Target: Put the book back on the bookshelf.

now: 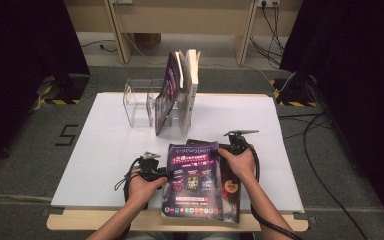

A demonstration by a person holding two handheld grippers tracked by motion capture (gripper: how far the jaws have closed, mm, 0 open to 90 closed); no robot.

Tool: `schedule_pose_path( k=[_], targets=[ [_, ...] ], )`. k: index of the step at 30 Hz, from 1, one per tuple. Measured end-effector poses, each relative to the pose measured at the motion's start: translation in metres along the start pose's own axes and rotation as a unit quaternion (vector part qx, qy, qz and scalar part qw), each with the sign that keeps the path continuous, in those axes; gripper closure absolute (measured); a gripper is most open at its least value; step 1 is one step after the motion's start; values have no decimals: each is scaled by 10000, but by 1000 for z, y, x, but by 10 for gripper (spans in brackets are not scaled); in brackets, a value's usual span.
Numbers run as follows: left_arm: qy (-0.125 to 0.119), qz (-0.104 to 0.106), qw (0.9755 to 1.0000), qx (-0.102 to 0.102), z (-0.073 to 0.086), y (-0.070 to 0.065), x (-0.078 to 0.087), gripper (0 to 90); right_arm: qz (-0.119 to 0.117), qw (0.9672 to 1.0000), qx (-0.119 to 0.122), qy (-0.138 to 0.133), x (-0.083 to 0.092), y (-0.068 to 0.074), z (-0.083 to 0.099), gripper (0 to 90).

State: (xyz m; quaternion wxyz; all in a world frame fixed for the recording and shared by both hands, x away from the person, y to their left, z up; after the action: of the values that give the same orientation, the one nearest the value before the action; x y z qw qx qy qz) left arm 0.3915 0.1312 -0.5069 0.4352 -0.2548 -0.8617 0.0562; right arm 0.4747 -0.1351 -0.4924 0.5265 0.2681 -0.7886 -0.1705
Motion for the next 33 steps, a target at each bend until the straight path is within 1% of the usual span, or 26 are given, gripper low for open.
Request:
schedule_pose_path(
  k=[1,3,6,8,10,13,14,17,20,23,27,30,33],
  targets=[
    [-4,-7,10000,6,0,0,0,614,-43,10000,-16,53,3,3,1,729],
    [-18,-13,10000,19,0,0,0,616,-53,9998,196,46,6,7,1,754],
    [-22,-23,10000,11,0,1,0,618,-37,9990,411,146,9,15,1,781],
    [-15,-26,10000,9,0,1,1,617,-79,9990,375,220,11,18,-1,798],
    [-18,-23,10000,-10,1,1,1,617,-94,9988,422,233,12,21,-2,808],
    [-97,-8,9998,-159,-2,2,4,599,-182,9990,396,110,17,28,-1,826],
    [-151,20,9998,-160,-3,2,5,589,-233,9989,394,38,20,31,-1,829],
    [-382,-3,9989,-267,-7,1,11,548,-254,9983,522,-110,25,41,-1,833],
    [-517,8,9982,-312,-10,0,18,507,-323,9971,642,-265,31,50,-1,835],
    [-620,48,9978,-238,-12,0,24,463,-430,9951,781,-420,38,61,-2,835],
    [-766,65,9968,-239,-16,1,31,419,-535,9920,926,-672,49,74,-3,835],
    [-865,25,9960,-243,-18,1,36,387,-603,9880,1090,-913,59,84,-5,835],
    [-898,-37,9956,-254,-19,2,40,362,-630,9855,1220,-996,65,93,-7,835]
  ],
)
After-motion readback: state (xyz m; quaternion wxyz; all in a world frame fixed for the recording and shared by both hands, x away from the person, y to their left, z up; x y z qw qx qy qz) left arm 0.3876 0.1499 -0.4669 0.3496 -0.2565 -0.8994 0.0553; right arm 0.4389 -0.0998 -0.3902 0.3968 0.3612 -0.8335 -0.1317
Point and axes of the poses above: each handheld gripper's, and its own axes: x roughly backward along the jaws, z roughly out of its underside, y roughly to its left, the point moved 3 cm from there along -x, roughly forward along the jaws, and after that the axes turned 3 degrees about y, right-handed, at the moved point
